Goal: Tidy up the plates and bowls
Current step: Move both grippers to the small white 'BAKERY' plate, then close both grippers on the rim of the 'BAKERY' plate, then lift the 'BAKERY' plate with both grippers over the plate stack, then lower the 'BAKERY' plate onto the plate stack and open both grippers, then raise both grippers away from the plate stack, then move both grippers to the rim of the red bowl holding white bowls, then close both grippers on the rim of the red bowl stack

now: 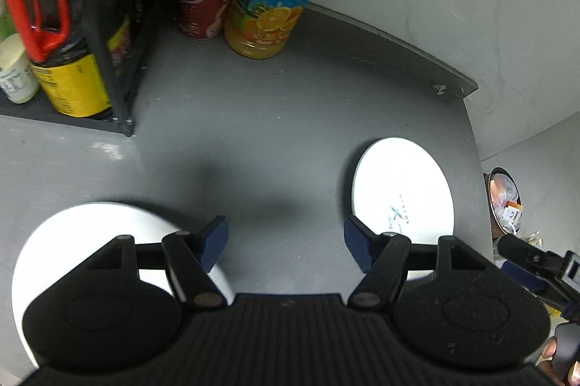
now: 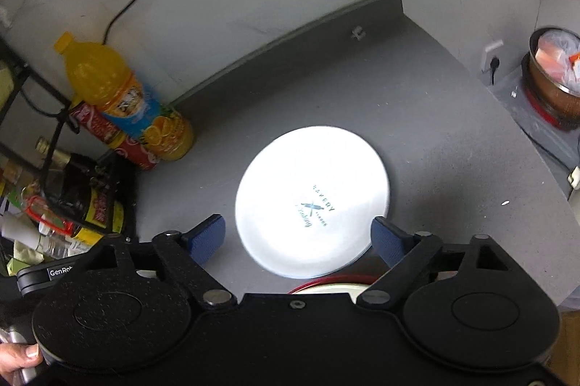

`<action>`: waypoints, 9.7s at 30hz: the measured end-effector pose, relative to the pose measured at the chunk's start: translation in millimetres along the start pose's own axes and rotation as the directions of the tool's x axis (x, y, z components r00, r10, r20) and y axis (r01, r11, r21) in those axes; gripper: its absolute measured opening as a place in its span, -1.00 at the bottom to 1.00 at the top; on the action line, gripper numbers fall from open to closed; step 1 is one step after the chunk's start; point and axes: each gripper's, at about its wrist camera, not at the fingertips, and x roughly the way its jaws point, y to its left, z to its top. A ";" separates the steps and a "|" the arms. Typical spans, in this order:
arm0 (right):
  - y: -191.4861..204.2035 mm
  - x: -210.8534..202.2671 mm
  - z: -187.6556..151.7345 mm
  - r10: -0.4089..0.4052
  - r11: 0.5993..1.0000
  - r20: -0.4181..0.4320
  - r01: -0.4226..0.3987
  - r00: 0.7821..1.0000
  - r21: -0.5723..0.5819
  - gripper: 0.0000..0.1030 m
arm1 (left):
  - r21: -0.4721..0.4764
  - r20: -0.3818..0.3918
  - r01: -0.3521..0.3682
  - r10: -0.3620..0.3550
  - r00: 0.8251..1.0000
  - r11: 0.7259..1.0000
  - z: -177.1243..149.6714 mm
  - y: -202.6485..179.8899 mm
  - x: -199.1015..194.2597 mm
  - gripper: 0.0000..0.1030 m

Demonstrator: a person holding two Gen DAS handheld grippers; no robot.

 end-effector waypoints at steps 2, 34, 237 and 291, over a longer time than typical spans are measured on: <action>-8.6 8.2 4.3 0.005 1.000 -0.020 -0.005 1.000 0.016 0.45 | -0.016 -0.003 0.007 -0.007 1.000 1.000 1.0 -5.6 7.5 0.31; -86.9 112.1 35.0 0.031 0.997 -0.305 -0.008 0.952 0.075 -0.39 | -0.219 -0.111 0.064 -0.090 0.990 0.974 -3.0 -50.4 120.9 -0.77; 72.1 -87.1 -158.0 -0.011 0.999 0.134 0.005 0.991 0.048 0.73 | 0.284 -0.033 0.155 -0.152 0.988 0.946 -68.7 50.5 -105.3 0.30; -109.8 -1.6 -120.9 -0.011 0.956 -0.117 0.044 0.993 0.290 -0.33 | 0.018 -0.270 0.148 -0.137 0.953 0.989 -92.0 -61.3 55.0 -0.40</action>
